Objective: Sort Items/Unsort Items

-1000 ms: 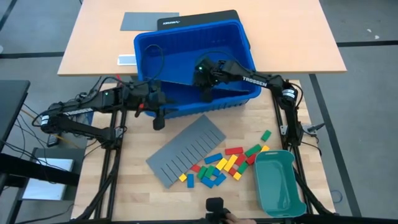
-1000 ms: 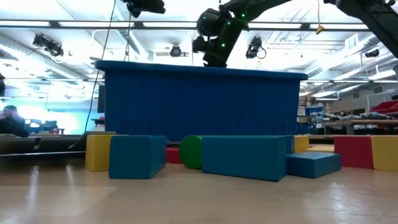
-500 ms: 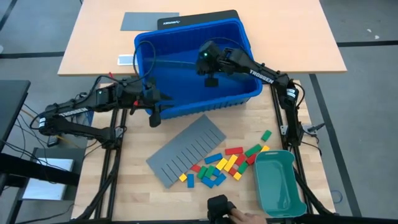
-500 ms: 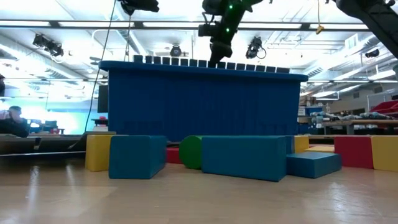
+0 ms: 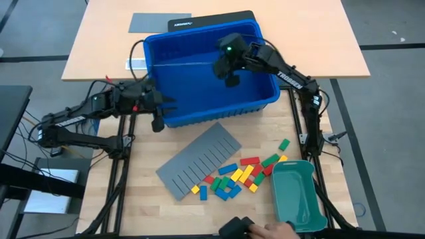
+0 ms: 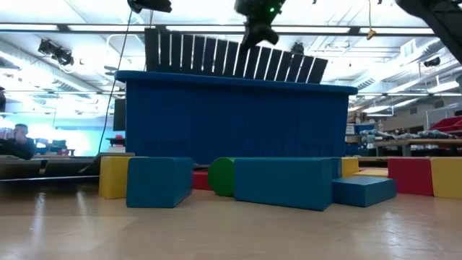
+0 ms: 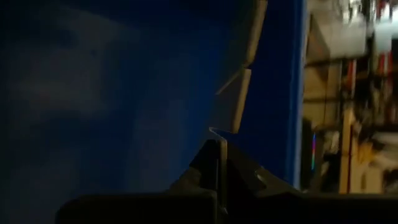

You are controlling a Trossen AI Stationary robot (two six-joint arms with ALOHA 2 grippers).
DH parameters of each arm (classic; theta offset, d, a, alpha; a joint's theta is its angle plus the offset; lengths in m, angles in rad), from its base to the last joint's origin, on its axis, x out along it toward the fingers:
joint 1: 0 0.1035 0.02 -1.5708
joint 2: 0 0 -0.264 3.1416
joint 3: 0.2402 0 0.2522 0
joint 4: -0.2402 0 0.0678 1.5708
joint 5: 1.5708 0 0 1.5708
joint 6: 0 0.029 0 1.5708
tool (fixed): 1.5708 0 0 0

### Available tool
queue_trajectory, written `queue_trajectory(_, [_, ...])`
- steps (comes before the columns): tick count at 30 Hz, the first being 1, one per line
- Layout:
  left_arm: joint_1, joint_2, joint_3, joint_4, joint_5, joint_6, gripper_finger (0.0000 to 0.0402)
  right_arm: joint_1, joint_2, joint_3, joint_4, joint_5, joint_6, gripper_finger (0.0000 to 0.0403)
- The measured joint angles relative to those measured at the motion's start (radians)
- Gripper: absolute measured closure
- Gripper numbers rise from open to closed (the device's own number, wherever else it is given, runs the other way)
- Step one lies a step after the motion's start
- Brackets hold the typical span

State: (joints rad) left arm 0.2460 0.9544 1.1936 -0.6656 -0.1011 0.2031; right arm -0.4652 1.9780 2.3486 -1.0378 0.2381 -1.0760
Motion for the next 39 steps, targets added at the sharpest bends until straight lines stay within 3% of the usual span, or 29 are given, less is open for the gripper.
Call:
queue_trajectory(7, [0.024,-0.001,0.107,-0.092,-0.001,0.015,0.0267,-0.023,-0.064,0.008,-0.077,-0.105,-0.052,0.0402])
queue_trajectory(12, [0.026,-0.001,0.141,-0.098,-0.013,0.031,0.0267,-0.068,-0.067,0.007,-0.06,-0.125,-0.021,0.0403])
queue_trajectory(18, [0.067,0.002,0.141,-0.147,-0.072,0.032,0.0267,-0.073,-0.07,0.008,0.055,-0.029,0.082,0.0403])
queue_trajectory(27, [0.127,0.004,0.141,-0.141,-0.073,0.033,0.0267,-0.058,-0.099,0.006,0.022,-0.035,0.159,0.0403])
queue_trajectory(35, [0.158,0.004,0.141,-0.14,-0.071,0.057,0.0267,-0.045,-0.181,0.008,0.082,-0.135,0.234,0.0403])
queue_trajectory(39, [0.161,0.004,0.141,-0.14,-0.071,0.058,0.0267,-0.062,-0.203,0.008,0.032,-0.25,0.349,0.0403])
